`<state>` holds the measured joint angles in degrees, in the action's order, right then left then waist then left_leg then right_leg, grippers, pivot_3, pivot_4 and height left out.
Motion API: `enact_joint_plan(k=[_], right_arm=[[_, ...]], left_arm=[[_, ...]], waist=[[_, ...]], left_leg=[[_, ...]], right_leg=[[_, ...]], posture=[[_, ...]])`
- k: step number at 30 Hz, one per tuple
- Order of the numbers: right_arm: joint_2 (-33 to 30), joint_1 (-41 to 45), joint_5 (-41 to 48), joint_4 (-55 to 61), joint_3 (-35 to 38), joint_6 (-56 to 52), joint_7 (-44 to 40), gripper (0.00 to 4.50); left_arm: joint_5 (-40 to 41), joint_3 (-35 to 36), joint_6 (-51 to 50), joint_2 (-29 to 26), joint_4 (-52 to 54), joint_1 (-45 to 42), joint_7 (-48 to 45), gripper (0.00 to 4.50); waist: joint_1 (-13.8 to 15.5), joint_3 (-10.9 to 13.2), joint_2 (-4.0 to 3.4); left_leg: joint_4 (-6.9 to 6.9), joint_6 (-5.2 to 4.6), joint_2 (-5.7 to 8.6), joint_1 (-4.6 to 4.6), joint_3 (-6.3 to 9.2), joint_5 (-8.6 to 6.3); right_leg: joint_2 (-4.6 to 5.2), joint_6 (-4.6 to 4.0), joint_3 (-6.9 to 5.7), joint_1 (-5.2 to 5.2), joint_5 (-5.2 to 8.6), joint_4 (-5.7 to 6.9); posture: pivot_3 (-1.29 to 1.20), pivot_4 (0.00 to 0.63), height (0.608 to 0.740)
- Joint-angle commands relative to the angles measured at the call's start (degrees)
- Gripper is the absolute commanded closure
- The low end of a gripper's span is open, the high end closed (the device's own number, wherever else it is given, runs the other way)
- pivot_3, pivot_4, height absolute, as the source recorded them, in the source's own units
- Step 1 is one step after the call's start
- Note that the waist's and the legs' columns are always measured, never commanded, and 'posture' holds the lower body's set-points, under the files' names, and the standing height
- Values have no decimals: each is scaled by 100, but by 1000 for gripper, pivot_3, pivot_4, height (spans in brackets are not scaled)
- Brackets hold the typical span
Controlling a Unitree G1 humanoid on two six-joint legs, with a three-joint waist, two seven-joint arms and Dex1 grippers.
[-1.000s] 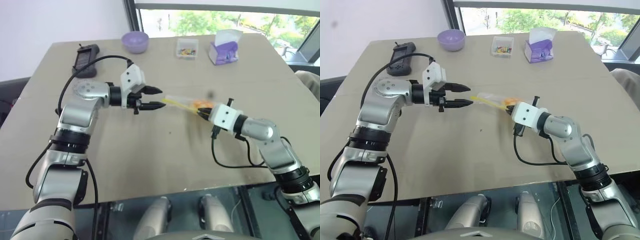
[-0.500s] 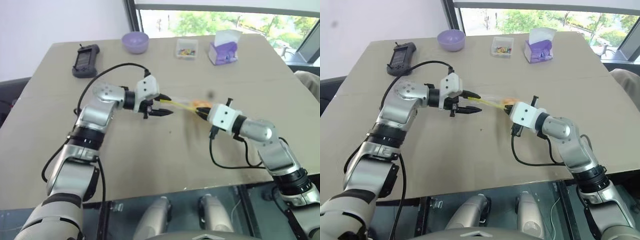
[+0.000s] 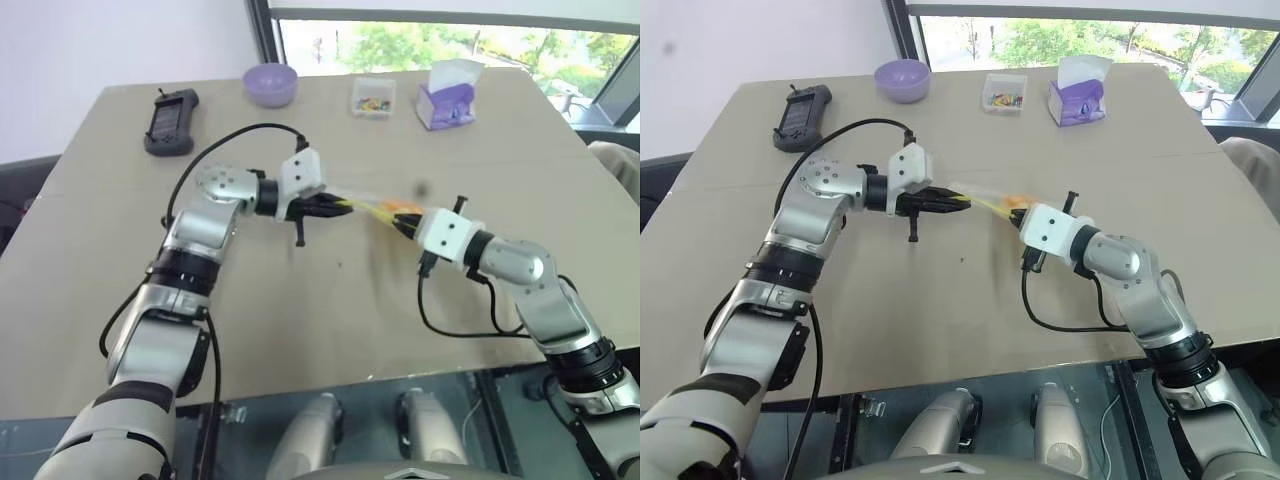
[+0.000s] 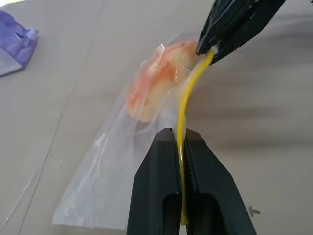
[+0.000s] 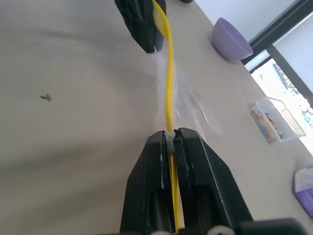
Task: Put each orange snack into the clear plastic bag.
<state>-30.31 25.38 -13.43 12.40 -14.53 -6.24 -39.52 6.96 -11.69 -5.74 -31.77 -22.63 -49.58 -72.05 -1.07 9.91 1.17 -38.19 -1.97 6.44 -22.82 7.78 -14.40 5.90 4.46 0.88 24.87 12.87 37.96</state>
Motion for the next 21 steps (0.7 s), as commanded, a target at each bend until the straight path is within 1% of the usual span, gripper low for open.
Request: enact_joint_plan(k=[1, 8, 15, 21], right_arm=[[-98, 38, -135, 4, 181, -81, 159, 4500], [-392, -241, -185, -39, 424, -169, 222, 4500], [-829, -313, -247, -302, 597, -78, 304, 4500], [-1062, -284, -265, -610, 605, 59, 435, 4500]], left_arm=[[131, 291, -282, -175, 873, 360, 281, 4442], [224, 440, -841, -222, 1746, 955, 809, 4442], [349, 470, -1079, -252, 2097, 1181, 1119, 4442], [436, 466, -1188, -291, 2287, 1307, 1277, 4442]], waist=[[-1, 0, 0], [27, 0, 0], [26, 0, 0], [26, 0, 0]], left_leg=[[0, 0, 0, 1, -1, 0], [-5, 0, 0, 0, 1, 0], [-6, 0, -1, 3, 0, 0], [-7, 0, -1, 3, 0, 0]], right_leg=[[0, 0, 2, 0, 0, 1], [0, 0, 0, -2, -1, 1], [0, 1, 1, -5, -1, 2], [1, 1, 1, -6, -2, 0]], posture=[[0, 150, 740], [0, 150, 740], [0, 150, 740], [0, 150, 740]])
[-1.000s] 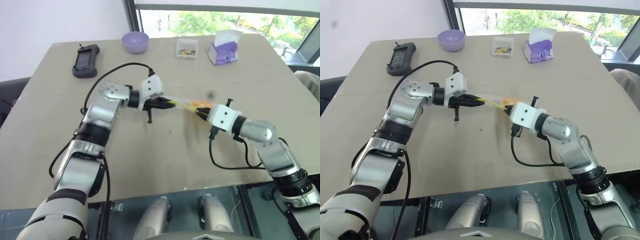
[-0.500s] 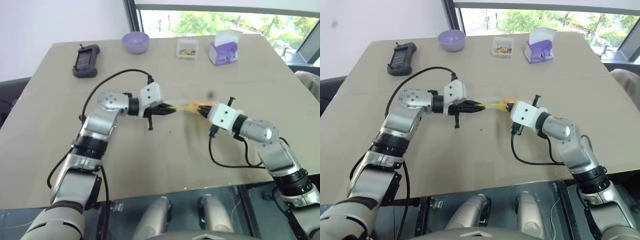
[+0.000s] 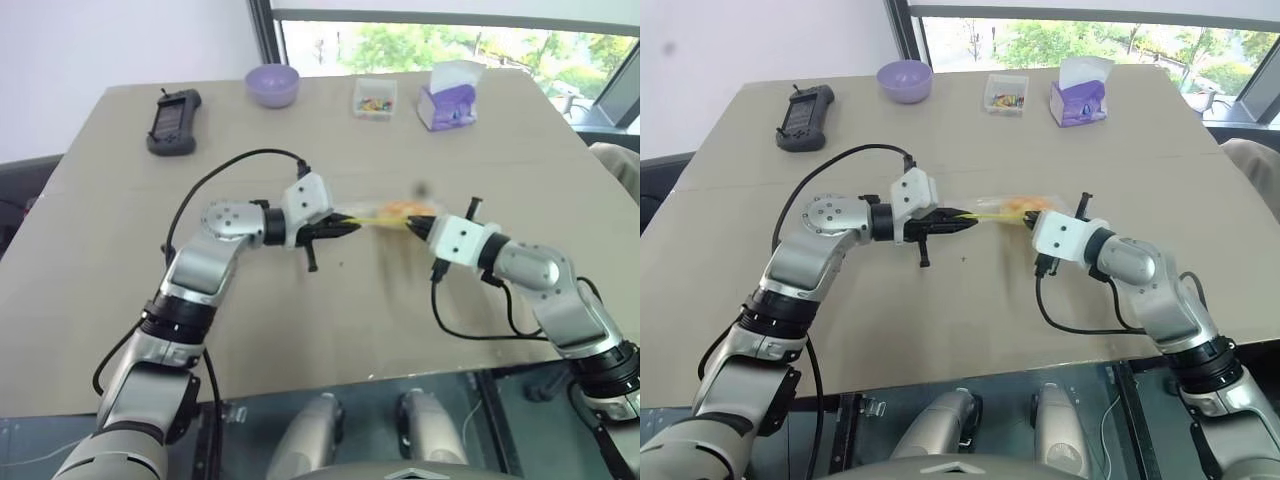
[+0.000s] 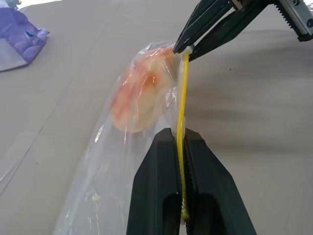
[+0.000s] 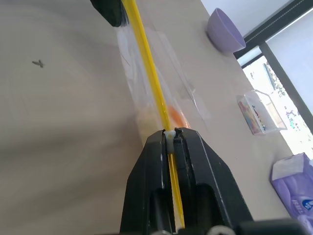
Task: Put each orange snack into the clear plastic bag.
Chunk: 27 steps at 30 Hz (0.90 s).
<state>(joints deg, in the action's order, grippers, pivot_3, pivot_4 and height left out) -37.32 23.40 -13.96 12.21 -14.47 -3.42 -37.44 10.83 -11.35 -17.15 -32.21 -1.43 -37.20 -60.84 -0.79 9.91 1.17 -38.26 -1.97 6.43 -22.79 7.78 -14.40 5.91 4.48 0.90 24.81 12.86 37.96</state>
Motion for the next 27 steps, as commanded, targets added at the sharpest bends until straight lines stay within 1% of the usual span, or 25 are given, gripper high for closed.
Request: enact_joint_plan(k=[1, 19, 27], right_arm=[[-399, -77, -219, -655, 600, -201, 260, 4500], [-717, 75, -324, -1515, 553, 221, 603, 4500], [-572, 118, -309, -1624, 567, 342, 560, 4500]], left_arm=[[60, 434, -60, -252, 194, 89, 178, 4442], [179, 429, -103, -357, 363, 272, 378, 4442], [181, 457, -126, -370, 449, 346, 442, 4442]], waist=[[-1, 0, 0], [4, 0, 0], [-19, 0, -2]], left_leg=[[0, 0, 0, 0, 0, 0], [0, 0, 0, 1, -1, 0], [3, 0, -2, 4, -6, 0]], right_leg=[[0, 0, 0, 0, 0, 0], [0, 0, 1, -1, 0, -1], [1, 0, 5, -1, -1, -1]], posture=[[0, 150, 740], [0, 150, 740], [0, 150, 740]])
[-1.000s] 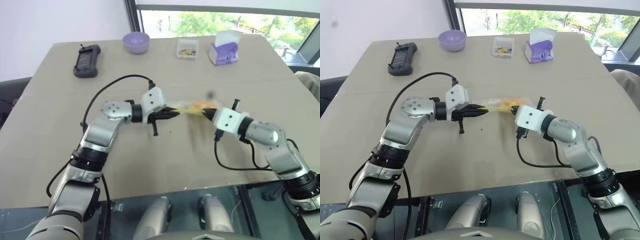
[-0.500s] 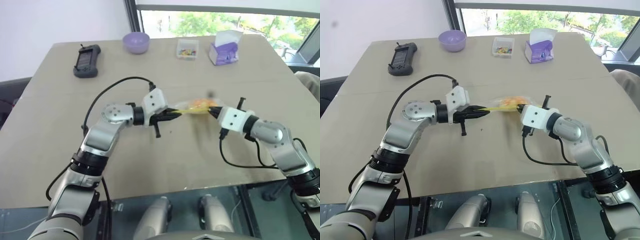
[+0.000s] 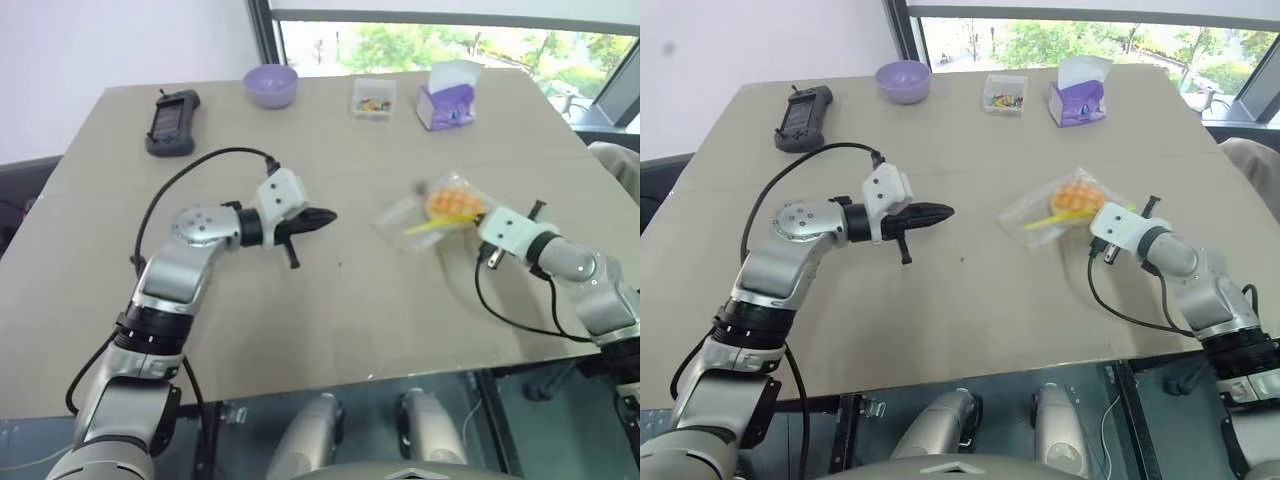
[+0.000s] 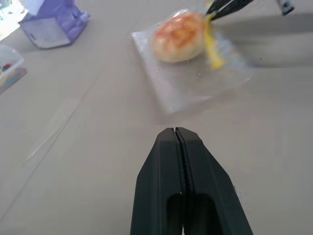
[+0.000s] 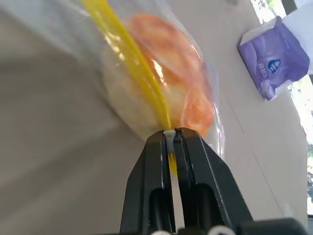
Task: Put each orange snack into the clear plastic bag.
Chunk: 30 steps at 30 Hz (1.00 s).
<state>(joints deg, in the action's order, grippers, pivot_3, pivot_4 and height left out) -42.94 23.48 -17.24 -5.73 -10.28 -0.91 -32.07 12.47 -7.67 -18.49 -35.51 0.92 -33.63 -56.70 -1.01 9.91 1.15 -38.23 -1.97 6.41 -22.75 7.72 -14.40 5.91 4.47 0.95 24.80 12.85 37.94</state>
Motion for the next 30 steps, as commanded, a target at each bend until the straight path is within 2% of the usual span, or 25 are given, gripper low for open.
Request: enact_joint_plan(k=[1, 7, 9, 10, 12, 21, 30], right_arm=[[28, 111, 80, 197, 174, 85, -11, 4500], [429, 93, 724, 980, 71, 100, -509, 4500], [630, 134, 782, 1235, -3, -54, -569, 4500], [742, 163, 785, 1345, -49, -146, -580, 4500], [932, 221, 741, 1489, -138, -277, -591, 4500], [1354, 444, 433, 1558, -387, -544, -526, 4500], [1639, 570, 317, 1624, -448, -682, -447, 4500]], left_arm=[[18, 95, 2, -40, 223, -3, 33, 4442], [437, 227, -404, 56, 486, -18, -32, 4442], [550, 253, -547, 28, 593, -47, -74, 3668], [586, 277, -643, 24, 588, -104, -45, 3477], [539, 227, -666, -60, 533, -227, -105, 2521], [-219, -264, 166, -362, -131, -851, -525, 2521], [-761, -573, 899, -417, -723, -1010, -892, 2521]], waist=[[10, 0, 0], [7, 0, 0], [8, 0, 0], [12, 0, 0], [16, 0, 0], [26, 0, 0], [10, 0, 0]], left_leg=[[0, 0, 0, 0, -1, 0], [-1, 0, 0, -1, 1, 0], [-1, 0, -1, -2, 3, 0], [-2, 0, -1, -2, 3, 0], [-3, 0, -1, -2, 4, 0], [-4, 0, 2, -2, 5, 0], [-2, 0, 2, -2, 5, 0]], right_leg=[[1, 0, 0, 0, 0, 0], [0, 0, -1, 0, 0, 0], [0, 0, -2, 0, 0, -1], [0, 0, -2, 0, 0, 0], [-1, 0, -3, -1, 0, 0], [-1, 0, -5, -1, -1, 0], [-2, 0, -4, 1, -1, 0]], posture=[[0, 150, 740], [0, 150, 740], [0, 150, 740], [0, 150, 740], [0, 150, 740], [0, 150, 740], [0, 150, 740]])
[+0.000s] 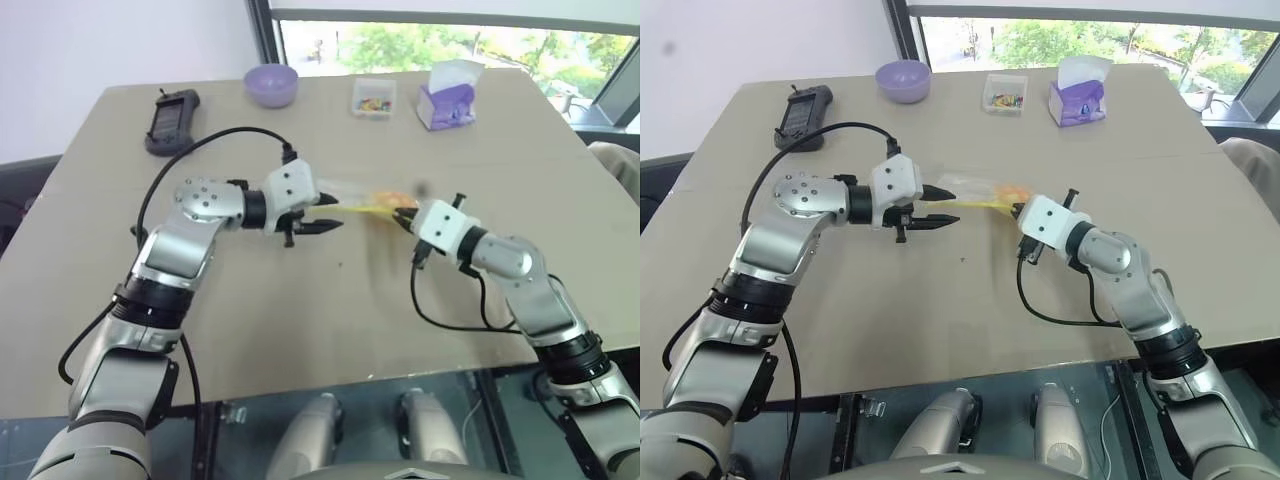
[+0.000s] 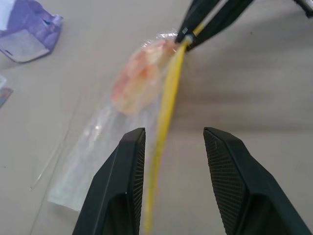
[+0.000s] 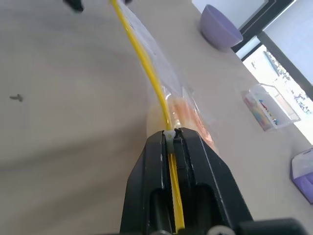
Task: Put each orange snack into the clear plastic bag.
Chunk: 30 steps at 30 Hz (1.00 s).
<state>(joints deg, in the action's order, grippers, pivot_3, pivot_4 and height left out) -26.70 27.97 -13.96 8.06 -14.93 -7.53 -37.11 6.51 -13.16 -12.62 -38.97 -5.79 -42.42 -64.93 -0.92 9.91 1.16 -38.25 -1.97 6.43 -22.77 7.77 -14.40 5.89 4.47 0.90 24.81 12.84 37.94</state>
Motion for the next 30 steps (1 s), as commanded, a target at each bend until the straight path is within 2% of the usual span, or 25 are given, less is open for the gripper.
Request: enact_joint_plan(k=[1, 3, 5, 6, 14, 15, 16, 17, 18, 30], right_arm=[[25, 125, -20, 249, 23, -26, 50, 4500], [32, 135, -31, 262, 31, -29, 35, 4500], [24, 141, -29, 279, 37, -27, 20, 4500], [16, 142, -26, 288, 37, -21, 8, 4500], [-64, 161, 77, 282, 10, -24, -214, 4500], [-61, 161, 106, 274, 15, -20, -237, 4142], [-60, 161, 77, 272, 18, 28, -212, 4142], [-54, 160, 40, 270, 19, 71, -176, 3724], [-48, 158, 19, 271, 17, 89, -162, 3502], [-100, 96, 31, 401, 2, -34, -341, 3502]], left_arm=[[-218, -43, 382, -61, -114, -143, -70, 2748], [-339, -88, 539, -31, -268, -187, -51, 3304], [-411, -102, 632, 20, -384, -217, -31, 4254], [-460, -99, 683, 47, -440, -232, 8, 4451], [-455, 27, 607, 209, -386, -169, 98, 4451], [-444, 35, 576, 223, -348, -155, 108, 4491], [-424, 55, 517, 248, -297, -137, 128, 4491], [-411, 70, 471, 265, -261, -124, 141, 4500], [-409, 78, 445, 274, -239, -114, 152, 4500], [-393, 86, 294, 312, -97, -38, 257, 4500]], waist=[[3, 0, 0], [4, 0, 0], [4, 0, 0], [4, 0, 0], [0, 0, 0], [0, 0, 0], [-2, 0, 0], [-2, 0, 0], [-2, 0, 0], [1, 0, 0]], left_leg=[[0, 0, 0, 0, 0, 0], [0, 0, 0, 0, -1, 0], [0, 0, 0, 0, 0, 0], [0, 0, 0, 0, 0, 0], [0, 0, 1, 0, 0, 0], [-1, 0, 1, 0, -1, 0], [-1, 0, 1, 0, 0, 0], [-1, 0, 1, 0, 0, 0], [-1, 0, 1, 0, 0, 0], [-1, 0, 1, 0, 0, 0]], right_leg=[[0, 0, 0, 0, 0, 0], [0, 0, 0, 0, 0, -1], [0, 0, 0, 0, 0, 0], [0, 0, 0, 0, 0, 0], [0, 0, 0, 0, 0, 1], [0, 0, 0, 0, 0, 0], [0, 0, 0, 0, 0, 0], [0, 0, 0, 0, 0, 1], [0, 0, 0, 0, 0, 1], [0, 0, 0, 0, 0, 1]], posture=[[0, 150, 740], [0, 150, 740], [0, 150, 740], [0, 150, 740], [0, 150, 740], [0, 150, 740], [0, 150, 740], [0, 150, 740], [0, 150, 740], [0, 150, 740]])
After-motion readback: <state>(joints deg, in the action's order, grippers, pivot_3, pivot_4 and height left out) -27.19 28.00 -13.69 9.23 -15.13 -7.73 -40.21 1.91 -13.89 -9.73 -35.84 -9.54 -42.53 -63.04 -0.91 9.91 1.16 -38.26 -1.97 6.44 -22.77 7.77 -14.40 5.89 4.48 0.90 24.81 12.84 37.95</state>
